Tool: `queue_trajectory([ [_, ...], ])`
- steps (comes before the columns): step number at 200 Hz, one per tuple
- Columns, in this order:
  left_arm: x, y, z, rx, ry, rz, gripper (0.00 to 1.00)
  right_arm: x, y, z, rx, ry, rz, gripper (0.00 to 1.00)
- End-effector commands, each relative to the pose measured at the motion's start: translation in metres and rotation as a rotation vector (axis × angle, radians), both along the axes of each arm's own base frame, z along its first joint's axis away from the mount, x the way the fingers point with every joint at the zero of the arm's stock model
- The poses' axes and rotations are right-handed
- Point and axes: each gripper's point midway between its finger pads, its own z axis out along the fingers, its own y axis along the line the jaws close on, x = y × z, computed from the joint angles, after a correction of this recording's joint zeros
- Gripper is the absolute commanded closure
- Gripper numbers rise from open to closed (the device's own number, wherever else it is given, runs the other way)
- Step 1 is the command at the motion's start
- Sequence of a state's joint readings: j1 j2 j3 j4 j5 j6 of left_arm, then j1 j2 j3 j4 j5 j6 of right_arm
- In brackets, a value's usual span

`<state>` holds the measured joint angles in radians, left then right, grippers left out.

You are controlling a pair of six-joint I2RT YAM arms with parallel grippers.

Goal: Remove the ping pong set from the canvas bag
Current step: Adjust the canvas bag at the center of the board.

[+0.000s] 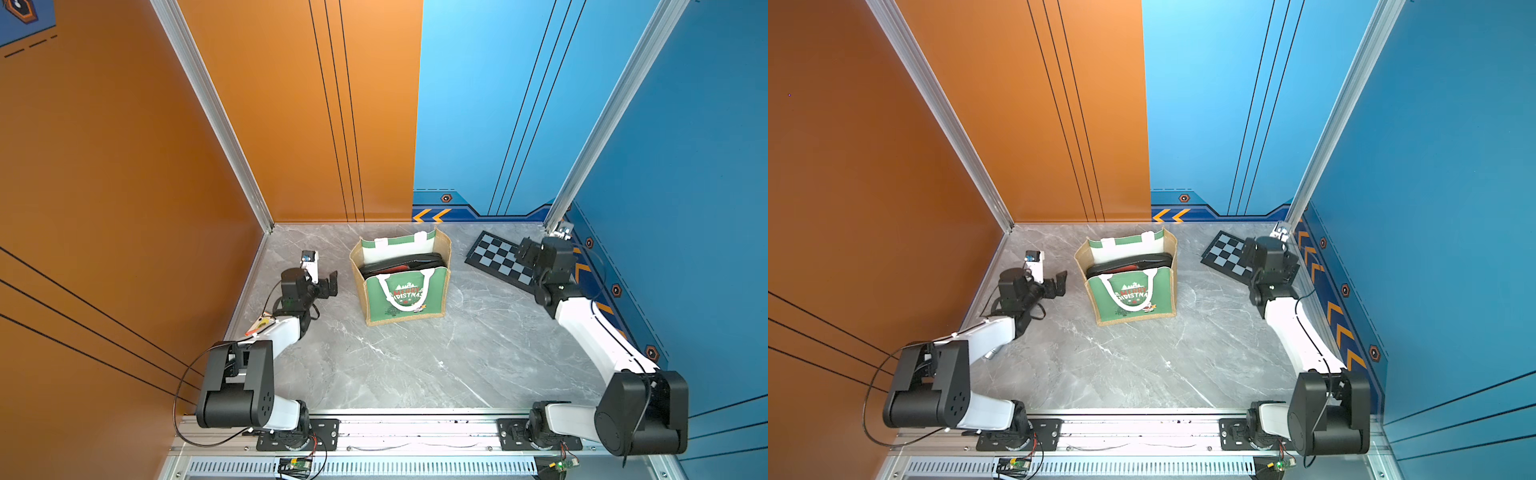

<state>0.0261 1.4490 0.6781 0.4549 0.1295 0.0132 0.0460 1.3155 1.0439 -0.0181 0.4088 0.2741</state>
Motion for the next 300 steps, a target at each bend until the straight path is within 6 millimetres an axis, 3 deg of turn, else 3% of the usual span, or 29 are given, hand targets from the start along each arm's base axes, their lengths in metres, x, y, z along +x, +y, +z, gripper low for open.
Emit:
queue_trajectory([
  [1, 0.002, -0.006, -0.006, -0.057, 0.174, -0.022, 0.02, -0.024, 0.014, -0.007, -0.029, 0.228, -0.045, 0.00],
  [19, 0.012, -0.016, 0.015, -0.087, 0.206, -0.057, 0.02, -0.016, 0.048, 0.026, -0.072, 0.197, 0.074, 0.00],
  [40, 0.022, -0.036, 0.048, -0.122, 0.244, -0.141, 0.02, -0.009, 0.107, 0.054, -0.067, 0.160, 0.314, 0.00],
  [66, 0.027, -0.055, 0.073, -0.173, 0.311, -0.196, 0.02, -0.005, 0.168, 0.075, -0.056, 0.136, 0.532, 0.07],
  [91, 0.033, -0.074, 0.087, -0.212, 0.333, -0.234, 0.02, 0.000, 0.223, 0.074, -0.066, 0.171, 0.724, 0.07],
  [108, 0.033, -0.090, 0.086, -0.224, 0.384, -0.256, 0.02, 0.002, 0.264, 0.059, -0.092, 0.228, 0.861, 0.10],
  [124, 0.034, -0.103, 0.083, -0.233, 0.420, -0.271, 0.02, 0.004, 0.288, 0.037, -0.140, 0.312, 0.924, 0.15],
  [129, 0.033, -0.107, 0.082, -0.231, 0.427, -0.274, 0.02, 0.006, 0.293, 0.041, -0.153, 0.312, 0.934, 0.16],
  [161, 0.033, -0.119, 0.079, -0.184, 0.448, -0.275, 0.02, 0.012, 0.309, 0.011, -0.190, 0.412, 0.965, 0.23],
  [183, 0.032, -0.118, 0.082, -0.191, 0.462, -0.260, 0.02, 0.002, 0.323, 0.003, -0.190, 0.440, 1.033, 0.28],
  [213, 0.014, -0.115, 0.123, -0.188, 0.369, -0.274, 0.02, -0.022, 0.338, 0.011, -0.230, 0.408, 1.115, 0.27],
  [233, 0.003, -0.108, 0.157, -0.180, 0.273, -0.261, 0.02, -0.025, 0.334, 0.012, -0.245, 0.409, 1.102, 0.25],
  [251, -0.011, -0.109, 0.172, -0.192, 0.252, -0.282, 0.02, -0.025, 0.329, 0.003, -0.255, 0.443, 1.090, 0.25],
  [273, -0.027, -0.114, 0.164, -0.211, 0.325, -0.306, 0.02, -0.021, 0.323, -0.013, -0.260, 0.506, 1.074, 0.25],
  [300, -0.040, -0.118, 0.135, -0.184, 0.428, -0.303, 0.02, -0.016, 0.317, -0.030, -0.233, 0.562, 1.070, 0.25],
])
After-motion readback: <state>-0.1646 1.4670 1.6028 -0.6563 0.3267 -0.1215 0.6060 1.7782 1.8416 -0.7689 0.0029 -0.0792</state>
